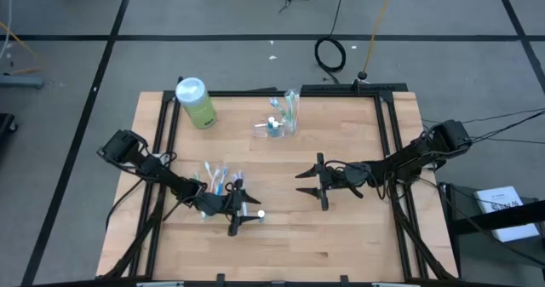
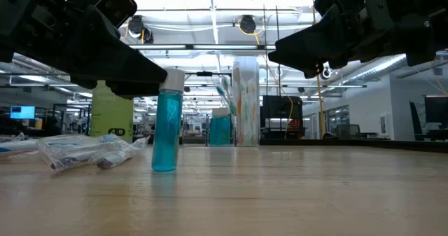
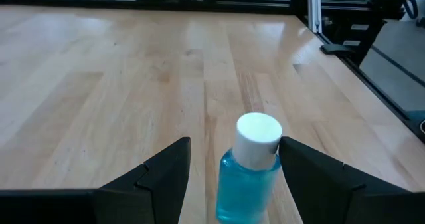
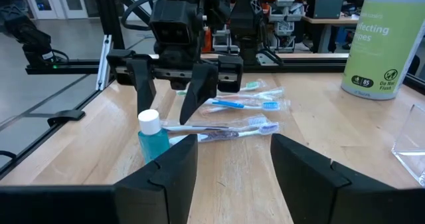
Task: Pick & Place toothbrushing station
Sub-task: Put the blue mouthwash into the transparent organizer
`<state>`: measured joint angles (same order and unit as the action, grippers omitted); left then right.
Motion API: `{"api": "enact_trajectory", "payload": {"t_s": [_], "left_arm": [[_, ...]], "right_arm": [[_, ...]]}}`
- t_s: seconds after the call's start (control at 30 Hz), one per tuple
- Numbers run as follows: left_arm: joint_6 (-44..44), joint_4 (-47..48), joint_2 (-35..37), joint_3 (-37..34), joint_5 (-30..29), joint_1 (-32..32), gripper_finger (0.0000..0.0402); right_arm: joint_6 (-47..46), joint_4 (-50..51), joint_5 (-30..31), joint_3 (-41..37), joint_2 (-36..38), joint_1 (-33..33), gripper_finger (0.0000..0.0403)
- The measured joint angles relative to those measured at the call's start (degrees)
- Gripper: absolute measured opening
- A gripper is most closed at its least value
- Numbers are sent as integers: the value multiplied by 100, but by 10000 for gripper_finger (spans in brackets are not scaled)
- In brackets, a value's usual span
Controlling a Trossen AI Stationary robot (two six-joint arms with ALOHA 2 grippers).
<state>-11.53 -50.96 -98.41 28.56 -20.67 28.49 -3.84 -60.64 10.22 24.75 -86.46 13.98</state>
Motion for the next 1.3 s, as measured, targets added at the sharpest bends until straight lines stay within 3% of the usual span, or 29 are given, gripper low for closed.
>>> {"api": "enact_trajectory", "payload": {"t_s": [0.63, 0.87, 1.3], "left_arm": [[-110, 13, 1, 0, 83, 3, 237], [-719, -19, 2, 24, -34, -43, 237], [-295, 198, 9, 70, 156, -25, 236]], "right_arm": [[2, 0, 0, -2, 1, 0, 183], [2, 0, 2, -2, 2, 0, 183], [2, 0, 9, -2, 2, 0, 183]]}}
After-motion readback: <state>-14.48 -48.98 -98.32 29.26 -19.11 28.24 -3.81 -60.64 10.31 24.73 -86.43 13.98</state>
